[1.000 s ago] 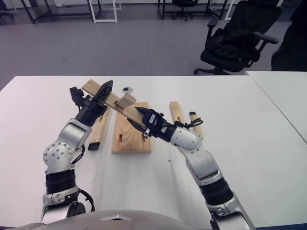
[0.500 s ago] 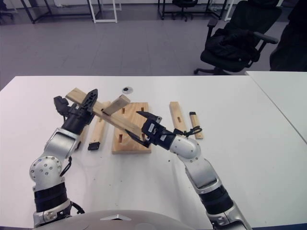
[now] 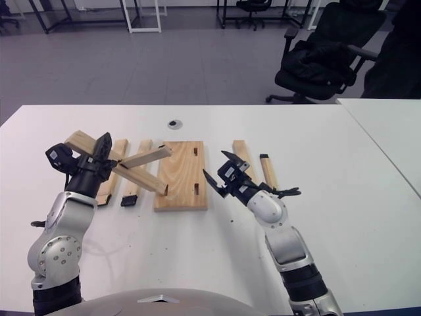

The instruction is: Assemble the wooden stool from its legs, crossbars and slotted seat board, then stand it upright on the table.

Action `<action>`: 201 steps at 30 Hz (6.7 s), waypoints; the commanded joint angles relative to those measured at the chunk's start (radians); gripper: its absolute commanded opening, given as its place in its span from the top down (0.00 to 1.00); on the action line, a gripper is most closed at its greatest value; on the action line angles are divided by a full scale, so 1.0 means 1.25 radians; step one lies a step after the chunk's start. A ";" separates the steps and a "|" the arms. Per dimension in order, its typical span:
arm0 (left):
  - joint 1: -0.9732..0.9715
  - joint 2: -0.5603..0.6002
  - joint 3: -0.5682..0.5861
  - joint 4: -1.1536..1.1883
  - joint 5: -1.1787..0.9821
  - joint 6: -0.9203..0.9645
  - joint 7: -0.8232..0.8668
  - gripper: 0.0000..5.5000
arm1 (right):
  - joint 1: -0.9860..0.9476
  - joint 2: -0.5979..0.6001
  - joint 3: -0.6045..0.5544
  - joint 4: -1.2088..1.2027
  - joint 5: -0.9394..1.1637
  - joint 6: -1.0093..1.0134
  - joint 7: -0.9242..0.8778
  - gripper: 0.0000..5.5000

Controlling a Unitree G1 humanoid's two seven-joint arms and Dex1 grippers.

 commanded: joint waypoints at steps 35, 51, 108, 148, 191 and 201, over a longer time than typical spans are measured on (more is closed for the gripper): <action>0.094 0.103 -0.249 0.083 0.451 -0.047 -0.011 0.82 | -0.067 -0.054 0.026 0.178 -0.083 -0.067 0.064 0.30; -0.102 0.025 -0.239 0.221 0.506 -0.173 -0.029 0.82 | -0.155 -0.039 -0.011 0.305 -0.115 -0.110 -0.026 0.30; -0.015 0.158 -0.137 0.154 0.442 0.279 -0.241 0.19 | -0.164 -0.007 -0.082 0.372 -0.129 -0.046 -0.134 0.30; -0.392 0.360 0.059 0.181 0.349 -0.038 -0.458 0.62 | -0.499 0.142 -0.422 0.192 0.684 0.367 -0.033 0.30; -0.567 0.432 -0.013 0.245 0.356 -0.169 -0.575 0.35 | -0.593 0.233 -0.518 0.202 0.937 0.294 -0.301 0.82; -0.268 0.393 -0.026 0.366 0.470 -0.186 -0.456 0.23 | -0.358 0.230 -0.518 0.175 0.789 0.265 -0.377 0.82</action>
